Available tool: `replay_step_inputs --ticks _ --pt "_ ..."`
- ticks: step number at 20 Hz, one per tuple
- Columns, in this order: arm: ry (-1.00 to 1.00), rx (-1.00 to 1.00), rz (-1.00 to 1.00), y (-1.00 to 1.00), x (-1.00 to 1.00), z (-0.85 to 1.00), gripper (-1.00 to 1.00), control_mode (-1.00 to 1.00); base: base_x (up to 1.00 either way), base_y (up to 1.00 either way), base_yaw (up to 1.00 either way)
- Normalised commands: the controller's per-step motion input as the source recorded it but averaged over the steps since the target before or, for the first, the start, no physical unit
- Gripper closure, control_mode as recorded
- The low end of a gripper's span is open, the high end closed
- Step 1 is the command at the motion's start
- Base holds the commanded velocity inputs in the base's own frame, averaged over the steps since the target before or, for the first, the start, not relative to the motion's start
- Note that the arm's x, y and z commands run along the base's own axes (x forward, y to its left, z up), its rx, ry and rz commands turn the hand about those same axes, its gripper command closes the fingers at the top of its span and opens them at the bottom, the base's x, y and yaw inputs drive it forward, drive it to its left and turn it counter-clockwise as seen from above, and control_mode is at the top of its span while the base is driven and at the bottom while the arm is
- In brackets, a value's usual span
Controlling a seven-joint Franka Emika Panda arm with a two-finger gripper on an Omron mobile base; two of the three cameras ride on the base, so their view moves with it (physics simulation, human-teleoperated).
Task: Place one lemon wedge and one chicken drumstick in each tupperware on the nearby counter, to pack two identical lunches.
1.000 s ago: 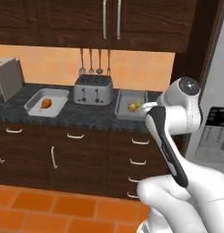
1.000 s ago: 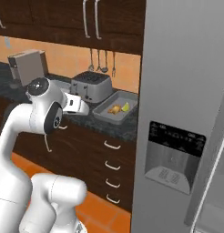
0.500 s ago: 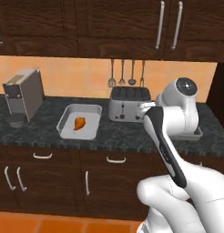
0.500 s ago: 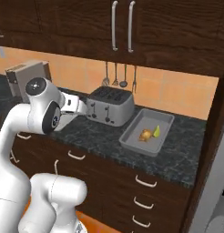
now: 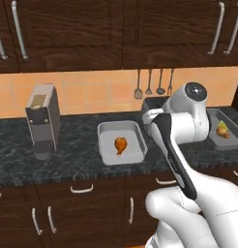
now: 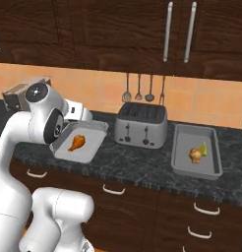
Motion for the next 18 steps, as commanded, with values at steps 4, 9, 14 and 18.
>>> replay_step_inputs --ticks 4,9,14,18 --pt "0.00 0.00 0.00 0.00 0.00 0.00 1.00 1.00 0.52 0.39 -0.16" --pt "0.15 0.02 0.00 -0.15 0.15 -0.40 1.00 -1.00 0.39 -0.03 -0.01" --pt "0.59 0.10 0.00 0.09 0.69 -1.00 1.00 -1.00 0.00 0.00 0.00" --pt "0.31 0.06 0.00 0.33 0.89 -1.00 1.00 -1.00 0.00 0.00 0.00"
